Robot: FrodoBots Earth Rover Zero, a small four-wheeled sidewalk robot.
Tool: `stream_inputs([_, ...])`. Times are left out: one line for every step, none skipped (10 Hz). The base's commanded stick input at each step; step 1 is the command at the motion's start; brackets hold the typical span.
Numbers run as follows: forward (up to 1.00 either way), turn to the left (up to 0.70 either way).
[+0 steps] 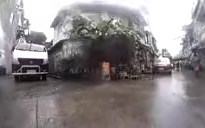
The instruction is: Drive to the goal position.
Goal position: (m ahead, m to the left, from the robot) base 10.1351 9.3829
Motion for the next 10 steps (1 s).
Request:
stream_inputs([0.99, 0.00])
stream_inputs([0.99, 0.00])
stream_inputs([0.99, 0.00])
stream_inputs([0.99, 0.00])
stream_inputs([0.99, 0.00])
stream_inputs([0.99, 0.00])
stream_inputs([0.99, 0.28])
stream_inputs([0.99, 0.40])
stream_inputs([0.28, 0.83])
stream_inputs([0.00, 1.00])
